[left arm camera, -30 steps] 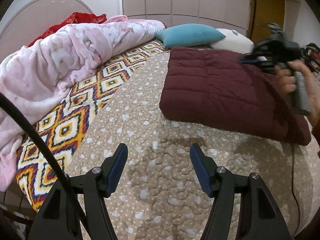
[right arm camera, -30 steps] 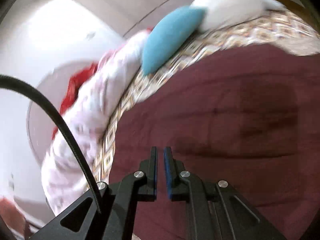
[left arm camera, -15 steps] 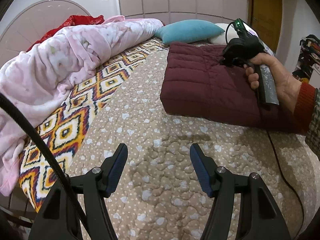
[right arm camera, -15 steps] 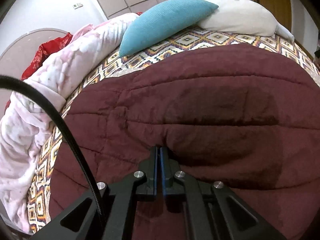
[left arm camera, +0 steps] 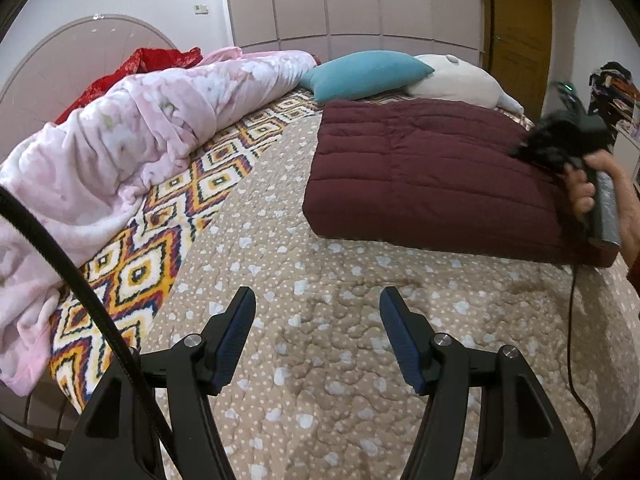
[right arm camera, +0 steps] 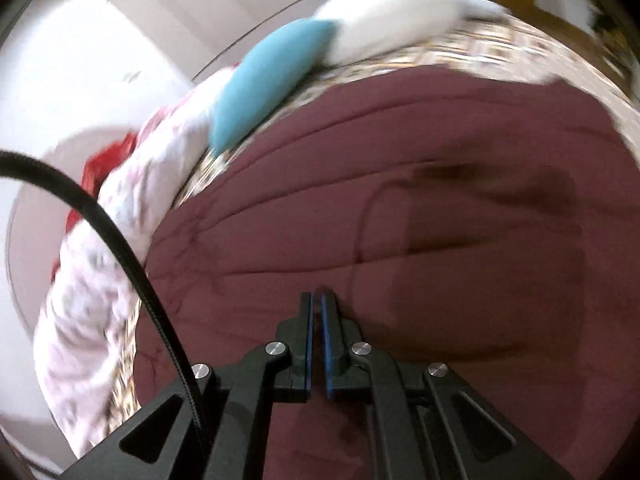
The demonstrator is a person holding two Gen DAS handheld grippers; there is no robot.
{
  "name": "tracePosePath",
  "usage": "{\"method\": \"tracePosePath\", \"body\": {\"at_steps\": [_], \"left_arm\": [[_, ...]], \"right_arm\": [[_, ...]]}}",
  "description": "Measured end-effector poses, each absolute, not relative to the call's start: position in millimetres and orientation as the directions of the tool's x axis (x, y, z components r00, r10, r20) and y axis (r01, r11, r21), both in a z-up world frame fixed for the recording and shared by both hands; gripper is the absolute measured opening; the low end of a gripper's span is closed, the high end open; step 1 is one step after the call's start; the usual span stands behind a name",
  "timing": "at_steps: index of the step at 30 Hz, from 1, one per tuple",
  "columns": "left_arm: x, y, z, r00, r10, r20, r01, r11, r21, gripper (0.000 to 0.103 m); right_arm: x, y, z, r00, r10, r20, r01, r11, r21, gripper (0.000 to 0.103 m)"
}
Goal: Fold large clothes
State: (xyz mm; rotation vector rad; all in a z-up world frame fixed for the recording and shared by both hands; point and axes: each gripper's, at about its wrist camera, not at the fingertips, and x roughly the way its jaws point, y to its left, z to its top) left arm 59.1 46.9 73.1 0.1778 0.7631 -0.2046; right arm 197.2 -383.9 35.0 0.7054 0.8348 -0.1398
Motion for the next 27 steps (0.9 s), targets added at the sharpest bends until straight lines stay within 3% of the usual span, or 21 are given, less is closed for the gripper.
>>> {"method": "tracePosePath", "body": {"at_steps": [3,5,9,12,19,24,27], "left_arm": [[50,45,81,0.714,-0.119,-0.690,0.250,0.964,0.091,0.064],[42,45,89,0.726,-0.121,-0.677,0.248,0.964,0.095,0.064],[22,42,104,0.761,-0.113,-0.638,0.238,0.965,0.114,0.066],[7,41,116,0.797,-0.098,-0.597,0.220,0.966,0.135,0.074],[-31,44,147,0.892,-0.023,-0.452,0.117,0.977,0.181,0.087],[-60,53,166,0.937,-0.001,-0.348,0.071,0.980,0.188,0.097],[-72,58,172,0.947,0.003,-0.321,0.058,0.982,0.181,0.098]], "right_arm": [[175,-407,33,0.678,0.120,-0.725,0.424,0.741,0.520,0.002],[134,-440,32,0.637,0.001,-0.771,0.539,0.715,0.446,0.003],[72,-472,36,0.607,-0.069,-0.792,0.618,0.668,0.415,0.009],[33,-471,55,0.615,-0.099,-0.782,0.615,0.682,0.396,0.012],[-32,-417,92,0.615,-0.171,-0.769,0.562,0.780,0.276,0.038],[-51,-360,85,0.597,-0.161,-0.786,0.479,0.858,0.188,0.042],[-53,-340,83,0.597,-0.153,-0.788,0.450,0.876,0.171,0.042]]}}
